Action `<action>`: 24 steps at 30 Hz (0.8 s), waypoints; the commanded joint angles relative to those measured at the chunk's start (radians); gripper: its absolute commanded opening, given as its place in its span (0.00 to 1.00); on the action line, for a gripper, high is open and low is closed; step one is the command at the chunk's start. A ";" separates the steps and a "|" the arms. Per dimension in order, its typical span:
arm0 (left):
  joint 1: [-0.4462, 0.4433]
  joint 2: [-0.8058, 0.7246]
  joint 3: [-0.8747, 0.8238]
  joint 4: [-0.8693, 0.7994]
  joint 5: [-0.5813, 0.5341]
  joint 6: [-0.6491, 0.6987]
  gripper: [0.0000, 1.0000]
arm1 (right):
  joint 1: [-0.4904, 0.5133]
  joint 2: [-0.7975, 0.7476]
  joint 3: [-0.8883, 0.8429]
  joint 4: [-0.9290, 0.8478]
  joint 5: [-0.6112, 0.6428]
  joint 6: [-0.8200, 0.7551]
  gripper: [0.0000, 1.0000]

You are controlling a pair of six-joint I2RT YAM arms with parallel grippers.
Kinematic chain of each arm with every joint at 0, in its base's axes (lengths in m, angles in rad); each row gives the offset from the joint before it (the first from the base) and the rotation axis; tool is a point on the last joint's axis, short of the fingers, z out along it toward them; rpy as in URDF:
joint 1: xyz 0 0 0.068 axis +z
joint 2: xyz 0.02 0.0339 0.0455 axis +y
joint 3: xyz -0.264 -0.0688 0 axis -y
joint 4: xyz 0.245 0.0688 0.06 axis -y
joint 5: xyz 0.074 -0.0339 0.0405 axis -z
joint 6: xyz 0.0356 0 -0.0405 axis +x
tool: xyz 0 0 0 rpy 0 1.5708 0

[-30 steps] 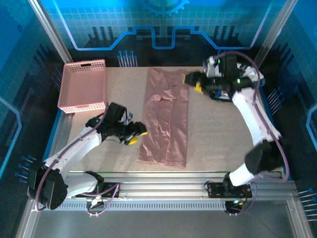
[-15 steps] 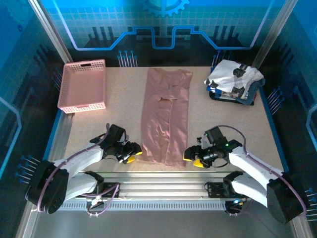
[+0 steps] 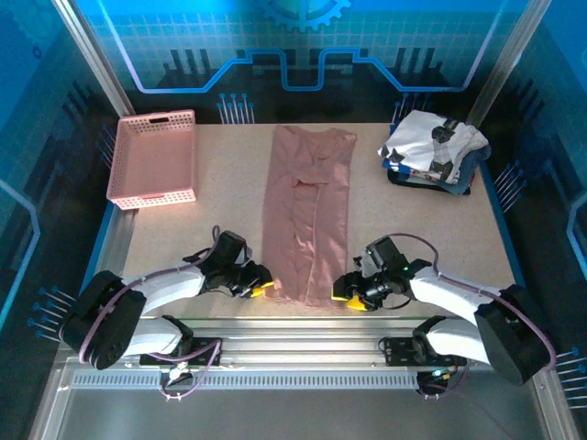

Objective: Fold and stack the t-shirts

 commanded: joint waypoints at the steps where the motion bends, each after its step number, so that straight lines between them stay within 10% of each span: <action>1: -0.038 -0.009 -0.030 0.003 -0.039 -0.040 0.24 | 0.035 0.038 0.008 0.068 -0.015 0.021 0.61; 13: -0.055 -0.286 -0.135 -0.153 -0.087 -0.097 0.11 | 0.061 0.102 0.073 -0.007 -0.005 0.004 0.03; 24: -0.118 -0.340 -0.049 -0.215 -0.125 -0.164 0.09 | 0.058 -0.075 0.165 -0.307 0.054 -0.028 0.00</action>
